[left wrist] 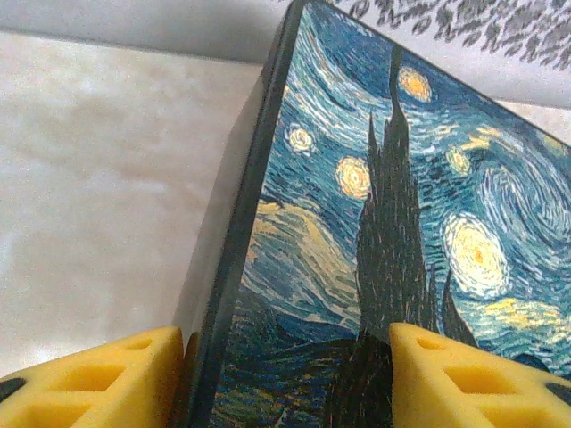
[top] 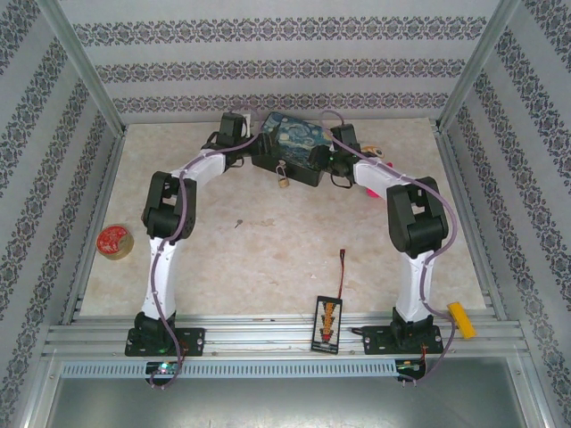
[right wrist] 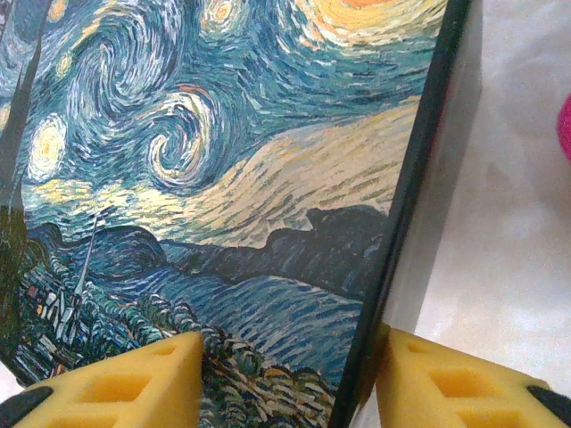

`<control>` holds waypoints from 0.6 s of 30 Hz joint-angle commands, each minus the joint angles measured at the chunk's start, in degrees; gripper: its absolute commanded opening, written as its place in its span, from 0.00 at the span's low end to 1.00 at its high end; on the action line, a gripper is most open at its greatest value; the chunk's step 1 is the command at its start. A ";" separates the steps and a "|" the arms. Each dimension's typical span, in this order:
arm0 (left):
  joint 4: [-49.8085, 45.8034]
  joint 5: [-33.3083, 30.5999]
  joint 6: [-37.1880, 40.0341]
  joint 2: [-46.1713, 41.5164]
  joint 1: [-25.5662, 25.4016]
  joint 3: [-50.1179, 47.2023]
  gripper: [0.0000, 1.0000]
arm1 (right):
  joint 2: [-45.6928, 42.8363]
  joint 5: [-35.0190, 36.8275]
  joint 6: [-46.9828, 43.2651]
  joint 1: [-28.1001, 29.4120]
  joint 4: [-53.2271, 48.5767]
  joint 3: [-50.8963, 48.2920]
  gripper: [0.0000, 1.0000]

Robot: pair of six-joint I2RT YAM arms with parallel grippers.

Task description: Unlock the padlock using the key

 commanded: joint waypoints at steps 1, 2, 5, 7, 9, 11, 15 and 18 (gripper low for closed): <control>2.59 3.44 -0.04 -4.95 -5.10 -8.11 0.47 | -3.80 -4.23 -1.64 3.21 -1.28 -4.94 0.48; 3.82 3.17 -0.77 -6.41 -5.58 -10.68 0.46 | -5.31 -3.99 -1.64 3.55 -1.19 -6.76 0.48; 8.96 1.37 -3.38 -11.68 -7.62 -19.86 0.45 | -9.55 -3.57 -1.62 4.65 -1.27 -11.28 0.48; 11.82 -0.91 -5.42 -15.63 -9.43 -26.15 0.45 | -12.21 -3.70 -1.56 5.25 -2.06 -13.92 0.48; 13.93 -3.43 -7.29 -19.06 -11.55 -31.46 0.45 | -14.57 -3.79 -1.13 5.79 -2.39 -16.66 0.48; 15.58 -7.11 -9.05 -22.44 -13.96 -36.60 0.45 | -16.86 -3.30 -0.60 6.40 -2.21 -19.73 0.48; 17.02 -15.28 -12.65 -28.39 -18.91 -44.65 0.45 | -20.45 -3.18 -0.39 7.35 -2.38 -24.35 0.48; 18.02 -18.20 -15.93 -31.30 -21.20 -48.36 0.46 | -22.10 -2.33 -1.43 7.49 -2.74 -26.28 0.49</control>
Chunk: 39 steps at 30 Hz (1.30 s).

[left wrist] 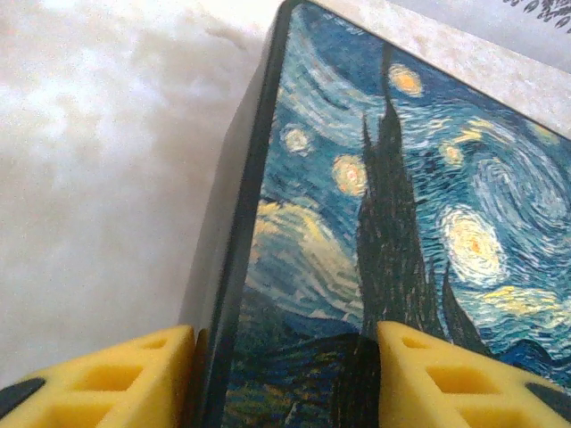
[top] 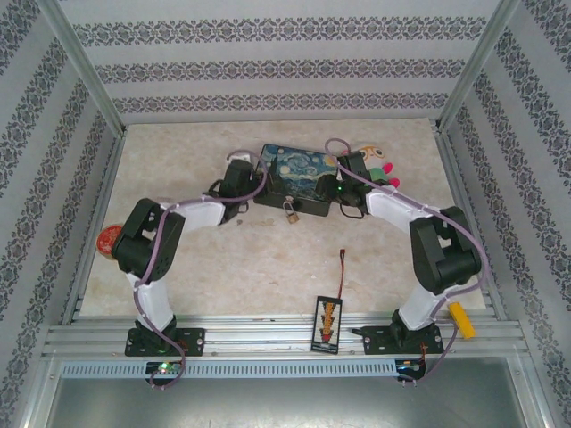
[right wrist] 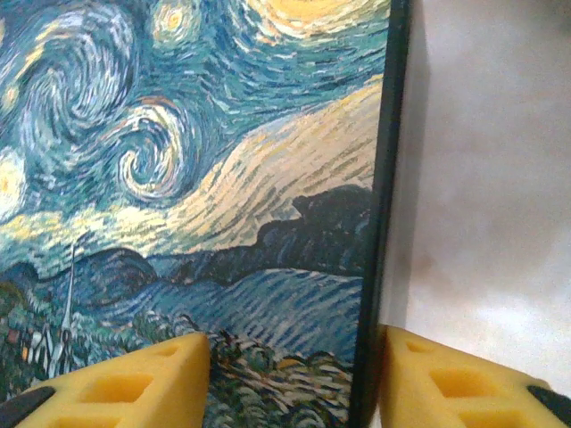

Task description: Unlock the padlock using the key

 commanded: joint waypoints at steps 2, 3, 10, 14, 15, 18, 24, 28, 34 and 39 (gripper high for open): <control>0.91 -1.42 -5.41 -4.74 -9.23 -5.47 0.46 | -1.66 -4.33 -2.31 3.60 -1.39 -2.58 0.49; 0.91 -2.71 -5.68 -5.68 -9.89 -6.19 0.46 | -1.50 -4.33 -2.83 3.51 -1.86 -2.28 0.50; 0.21 -6.58 -6.91 -10.07 -10.86 -8.16 0.50 | 0.86 -5.38 -3.97 3.24 -2.71 0.88 0.51; -0.66 -7.68 -6.13 -10.88 -10.77 -8.41 0.61 | 1.86 -4.60 -4.99 3.24 -4.78 2.87 0.57; -1.13 -7.87 -5.84 -11.12 -10.77 -8.30 0.63 | 1.66 -3.84 -5.37 3.24 -5.34 3.18 0.60; -2.43 -8.62 -4.38 -12.72 -10.77 -8.06 0.69 | 0.28 -0.49 -6.95 3.11 -8.01 4.52 0.70; -7.57 -12.23 -0.29 -18.96 -9.87 -7.31 0.84 | -2.93 10.10 -10.95 2.98 -16.53 9.08 0.81; -15.10 -15.00 0.12 -23.45 -7.85 -7.12 0.85 | -5.77 15.16 -11.75 3.03 -19.13 9.51 0.86; -35.00 -10.80 2.78 -22.35 -2.14 -1.66 0.74 | -10.21 18.81 -12.82 2.97 -21.20 8.83 0.98; -43.45 -7.88 5.64 -16.64 0.94 0.63 0.62 | -14.85 21.10 -13.46 2.97 -22.33 7.72 0.98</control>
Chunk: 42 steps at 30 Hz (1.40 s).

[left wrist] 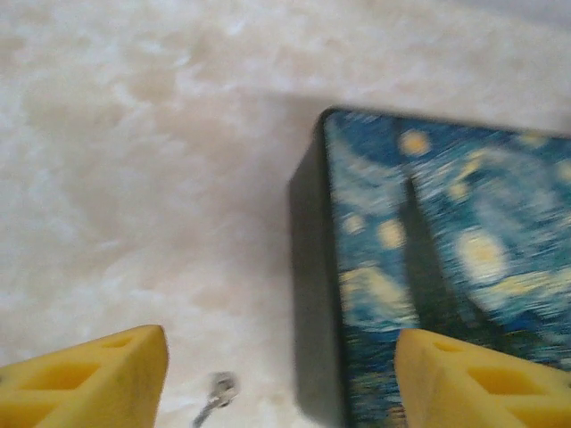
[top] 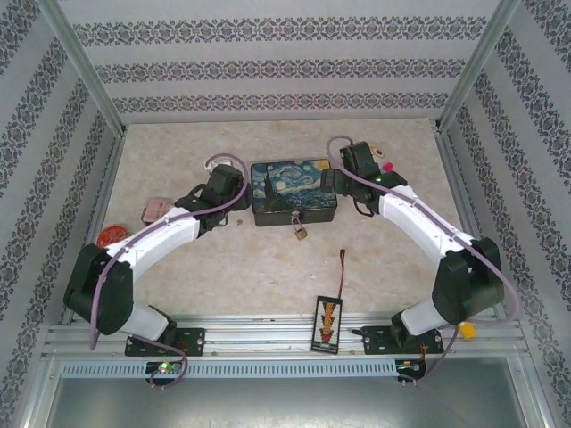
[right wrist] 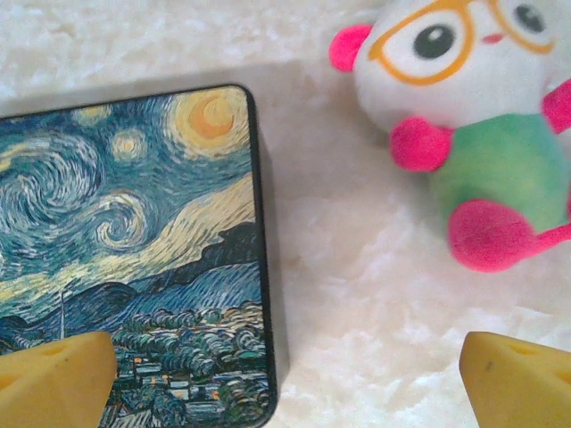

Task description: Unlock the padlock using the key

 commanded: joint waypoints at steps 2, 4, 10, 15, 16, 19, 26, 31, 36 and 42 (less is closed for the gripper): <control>-11.95 5.28 3.31 5.66 2.34 1.35 0.58 | -4.68 3.87 -1.38 0.36 -2.42 -0.72 0.98; -11.87 6.68 3.59 8.58 2.86 1.77 0.52 | -6.48 4.15 -1.27 0.44 -2.35 -1.46 0.98; -9.26 7.81 3.97 14.70 3.05 3.04 0.42 | -10.68 4.70 -1.29 0.61 -0.97 -4.37 0.98; -7.69 8.14 3.91 17.62 3.24 4.39 0.40 | -12.08 5.01 -1.58 0.61 -0.07 -5.71 0.98; -7.31 8.33 3.95 18.06 3.35 4.66 0.39 | -12.04 4.99 -1.66 0.61 0.02 -5.75 0.98; -6.56 9.14 3.91 19.28 3.70 5.58 0.38 | -11.58 4.82 -1.68 0.61 0.02 -5.67 0.98; -7.07 9.66 3.75 21.25 3.87 7.35 0.32 | -10.18 4.32 -1.19 0.70 0.24 -5.03 0.98; -7.16 9.85 3.76 21.25 3.89 6.98 0.19 | -9.80 4.06 -1.04 0.79 0.46 -4.90 0.98; -6.90 11.39 2.88 19.86 3.89 5.46 0.01 | -9.93 3.96 -1.04 0.96 0.50 -4.78 0.98; -6.05 13.64 1.05 13.98 3.56 0.38 0.00 | -10.83 3.78 -0.84 1.31 0.46 -5.11 0.98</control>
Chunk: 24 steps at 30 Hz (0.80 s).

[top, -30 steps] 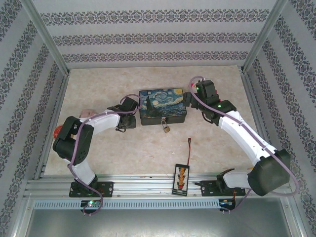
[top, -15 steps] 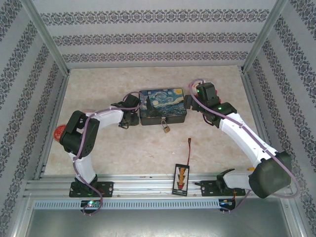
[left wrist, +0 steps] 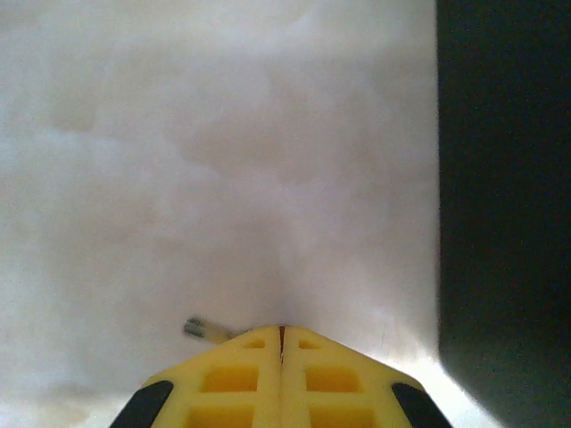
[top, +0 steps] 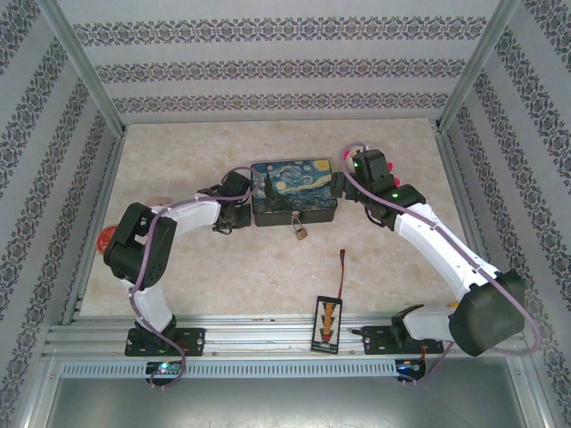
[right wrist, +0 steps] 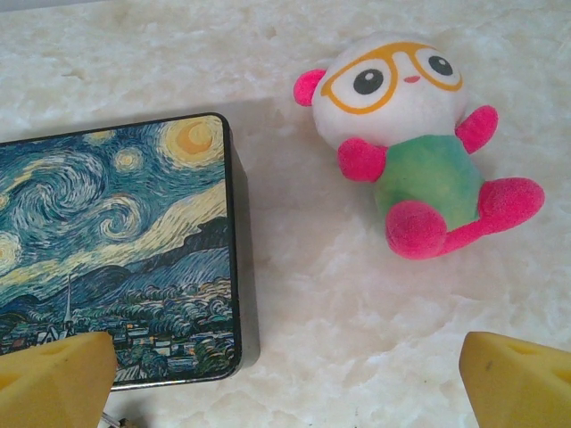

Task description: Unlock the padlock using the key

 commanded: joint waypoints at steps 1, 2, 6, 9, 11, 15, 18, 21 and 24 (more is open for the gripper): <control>-0.06 2.21 -1.74 -5.31 0.12 -3.80 0.00 | -0.89 0.46 0.23 0.74 0.66 0.02 0.98; -0.21 2.68 -2.15 -6.82 -0.27 -5.02 0.00 | -1.16 0.48 0.39 0.84 0.66 -0.15 0.98; -1.11 3.61 -4.34 -13.20 -3.19 -9.18 0.00 | -2.37 -0.09 1.07 1.52 0.40 -0.87 0.98; -0.23 5.00 -7.15 -17.42 -6.75 -12.23 0.00 | -3.08 -0.90 1.41 2.19 -0.02 -1.60 0.98; 1.21 5.85 -9.41 -19.09 -9.61 -14.01 0.00 | -3.53 -1.10 1.63 2.76 -0.61 -2.28 0.98; 3.66 5.33 -13.16 -19.51 -15.50 -15.14 0.00 | -4.46 -1.15 2.32 3.62 -1.83 -4.13 0.98; 4.29 3.86 -14.33 -17.80 -19.95 -14.22 0.00 | -5.64 -1.32 2.81 3.91 -2.66 -5.86 0.98; 3.41 2.10 -14.05 -15.11 -23.54 -12.11 0.00 | -6.74 -1.62 3.27 4.17 -2.86 -7.38 0.98; 1.76 0.55 -13.18 -12.12 -26.77 -9.19 0.00 | -7.88 -1.60 3.58 4.35 -2.86 -8.70 0.98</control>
